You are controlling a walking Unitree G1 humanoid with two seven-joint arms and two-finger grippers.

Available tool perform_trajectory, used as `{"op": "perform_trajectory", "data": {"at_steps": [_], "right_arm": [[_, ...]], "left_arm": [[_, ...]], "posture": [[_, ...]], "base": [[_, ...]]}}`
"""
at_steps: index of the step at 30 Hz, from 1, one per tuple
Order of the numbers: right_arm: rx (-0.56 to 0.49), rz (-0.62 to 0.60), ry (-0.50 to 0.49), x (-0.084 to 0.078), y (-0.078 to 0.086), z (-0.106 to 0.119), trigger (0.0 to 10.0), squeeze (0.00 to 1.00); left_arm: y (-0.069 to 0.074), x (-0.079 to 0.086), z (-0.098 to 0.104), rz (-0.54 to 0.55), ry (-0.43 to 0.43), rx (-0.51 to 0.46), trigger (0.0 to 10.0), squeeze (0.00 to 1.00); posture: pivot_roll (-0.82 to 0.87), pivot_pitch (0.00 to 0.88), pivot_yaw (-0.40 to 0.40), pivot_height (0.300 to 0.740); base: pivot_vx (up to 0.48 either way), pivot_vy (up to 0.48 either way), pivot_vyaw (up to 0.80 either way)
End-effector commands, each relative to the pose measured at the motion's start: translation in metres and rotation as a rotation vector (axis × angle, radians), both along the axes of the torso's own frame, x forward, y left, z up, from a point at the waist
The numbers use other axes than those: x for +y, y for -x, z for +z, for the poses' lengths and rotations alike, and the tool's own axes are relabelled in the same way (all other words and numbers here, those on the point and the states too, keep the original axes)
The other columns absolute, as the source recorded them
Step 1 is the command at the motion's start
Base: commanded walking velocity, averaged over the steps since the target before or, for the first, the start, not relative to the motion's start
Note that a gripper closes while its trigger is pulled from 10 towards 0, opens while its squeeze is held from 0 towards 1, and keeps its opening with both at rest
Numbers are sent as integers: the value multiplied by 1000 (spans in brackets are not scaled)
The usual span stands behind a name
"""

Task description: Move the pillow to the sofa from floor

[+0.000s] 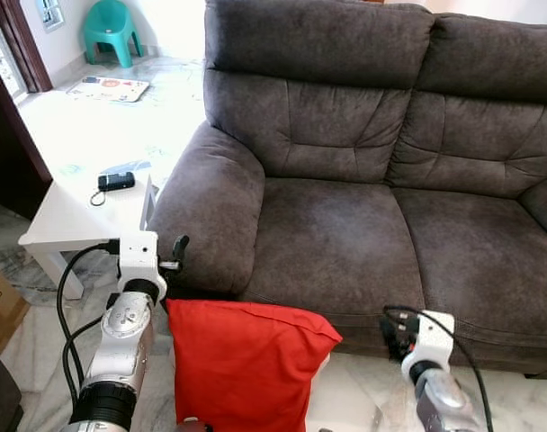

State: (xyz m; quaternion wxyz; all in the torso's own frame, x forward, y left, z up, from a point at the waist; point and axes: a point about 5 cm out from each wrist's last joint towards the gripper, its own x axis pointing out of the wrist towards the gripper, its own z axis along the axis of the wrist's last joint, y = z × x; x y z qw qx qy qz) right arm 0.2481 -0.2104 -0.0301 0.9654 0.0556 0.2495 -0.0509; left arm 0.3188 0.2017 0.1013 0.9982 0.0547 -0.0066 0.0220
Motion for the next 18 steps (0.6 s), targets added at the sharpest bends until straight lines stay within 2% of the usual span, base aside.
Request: {"op": "perform_trajectory", "data": {"at_steps": [1,9,18], "right_arm": [[13,14,-6,3,0,-1,10000,0],[-7,43,-33,8,-7,3,10000,0],[-45,60,-40,11,-16,10,10000,0]], "left_arm": [[0,0,0,-8,-2,-4,10000,0],[1,3,-2,2,1,-1,10000,0],[-2,0,0,0,7,-4,10000,0]], "posture": [[31,0,-95,667],[31,0,-96,667],[27,0,-96,642]], "base": [[0,0,0],[0,0,0],[0,0,0]]}}
